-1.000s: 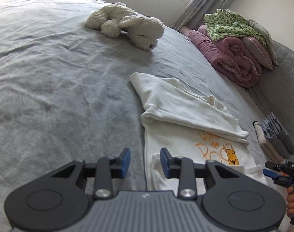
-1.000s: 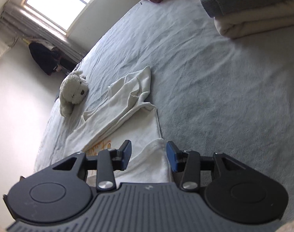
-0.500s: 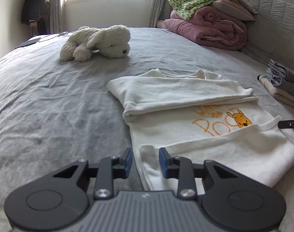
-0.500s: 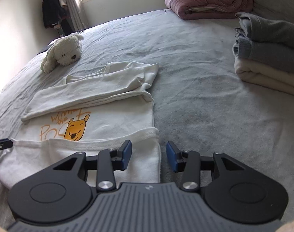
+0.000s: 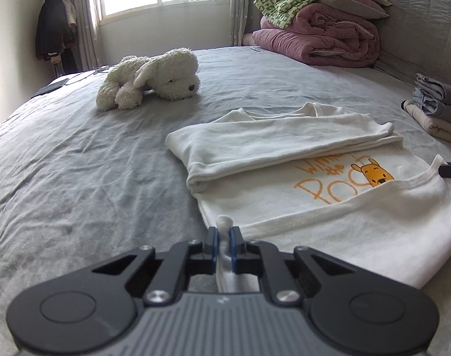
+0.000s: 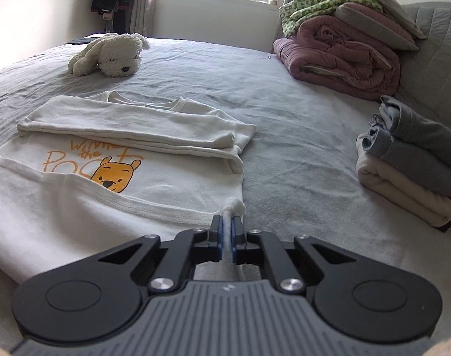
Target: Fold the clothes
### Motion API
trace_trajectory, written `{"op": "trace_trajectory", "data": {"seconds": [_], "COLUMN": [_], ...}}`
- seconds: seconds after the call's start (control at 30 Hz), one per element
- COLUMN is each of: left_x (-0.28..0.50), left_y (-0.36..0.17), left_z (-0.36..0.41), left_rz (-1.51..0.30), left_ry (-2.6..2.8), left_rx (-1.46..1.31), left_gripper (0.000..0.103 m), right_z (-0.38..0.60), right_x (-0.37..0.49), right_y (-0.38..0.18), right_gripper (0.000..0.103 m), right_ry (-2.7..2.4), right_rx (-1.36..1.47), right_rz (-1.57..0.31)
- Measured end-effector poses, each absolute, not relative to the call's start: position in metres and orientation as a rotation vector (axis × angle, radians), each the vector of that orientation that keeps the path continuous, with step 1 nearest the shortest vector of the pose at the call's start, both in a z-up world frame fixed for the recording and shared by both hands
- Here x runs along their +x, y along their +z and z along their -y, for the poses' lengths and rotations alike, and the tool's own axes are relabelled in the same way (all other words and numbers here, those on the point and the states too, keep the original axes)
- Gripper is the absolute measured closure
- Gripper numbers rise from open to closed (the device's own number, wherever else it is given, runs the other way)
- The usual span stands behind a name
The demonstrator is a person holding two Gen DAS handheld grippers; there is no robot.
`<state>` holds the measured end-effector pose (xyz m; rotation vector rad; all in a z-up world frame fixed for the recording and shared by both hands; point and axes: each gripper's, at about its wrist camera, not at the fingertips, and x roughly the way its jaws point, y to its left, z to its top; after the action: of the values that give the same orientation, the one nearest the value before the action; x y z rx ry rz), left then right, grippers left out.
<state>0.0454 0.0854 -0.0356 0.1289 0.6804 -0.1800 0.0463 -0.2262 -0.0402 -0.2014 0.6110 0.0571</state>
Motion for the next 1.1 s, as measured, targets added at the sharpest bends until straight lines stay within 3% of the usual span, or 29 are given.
{"op": "trace_trajectory", "data": {"seconds": [1.1], "left_x": [0.043], "left_y": [-0.015], "left_z": [-0.076], "left_rz": [-0.568], "left_ry": [-0.083], "left_rx": [0.086], "left_gripper": [0.096], "right_z": [0.217], "right_x": [0.039], "right_y": [-0.013], "right_gripper": [0.099], "right_ry": [-0.072], "right_rx": [-0.222], "right_rz": [-0.495]}}
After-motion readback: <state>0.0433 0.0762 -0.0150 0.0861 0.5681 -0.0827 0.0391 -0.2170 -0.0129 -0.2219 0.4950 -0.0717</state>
